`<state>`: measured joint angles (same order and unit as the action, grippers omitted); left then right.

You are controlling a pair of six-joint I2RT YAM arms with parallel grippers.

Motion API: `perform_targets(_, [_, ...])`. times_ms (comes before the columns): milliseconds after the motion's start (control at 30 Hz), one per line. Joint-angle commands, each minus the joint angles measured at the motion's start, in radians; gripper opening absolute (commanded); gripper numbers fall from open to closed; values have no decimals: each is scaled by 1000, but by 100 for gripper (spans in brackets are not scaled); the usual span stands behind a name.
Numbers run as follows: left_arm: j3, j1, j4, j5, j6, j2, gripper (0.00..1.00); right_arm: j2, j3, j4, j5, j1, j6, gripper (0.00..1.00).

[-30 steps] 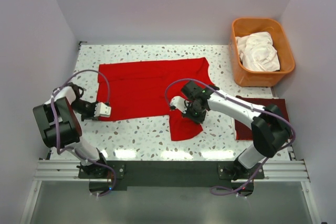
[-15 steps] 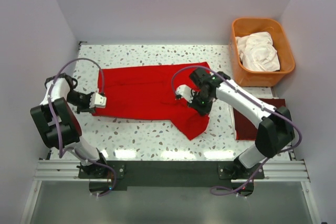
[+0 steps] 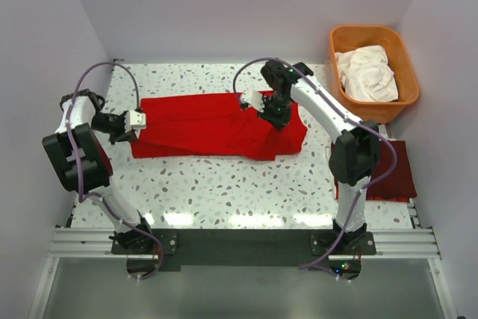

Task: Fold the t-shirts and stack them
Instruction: Fold the tshirt

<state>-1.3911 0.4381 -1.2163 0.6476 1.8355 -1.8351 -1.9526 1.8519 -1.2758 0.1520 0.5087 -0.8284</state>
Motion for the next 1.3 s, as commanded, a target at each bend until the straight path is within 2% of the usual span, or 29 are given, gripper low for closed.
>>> perform_targets(0, [-55, 5, 43, 72, -54, -29, 0, -51, 154, -108, -8, -24, -86, 0])
perform_targets(400, [-181, 4, 70, 126, -130, -130, 0, -172, 328, -126, -31, -73, -167, 0])
perform_targets(667, [-198, -12, 132, 118, -177, -158, 0, -247, 446, -108, -45, -91, -202, 0])
perform_targets(1267, [-244, -56, 224, 107, -255, -199, 0, -328, 515, -31, -71, -122, -293, 0])
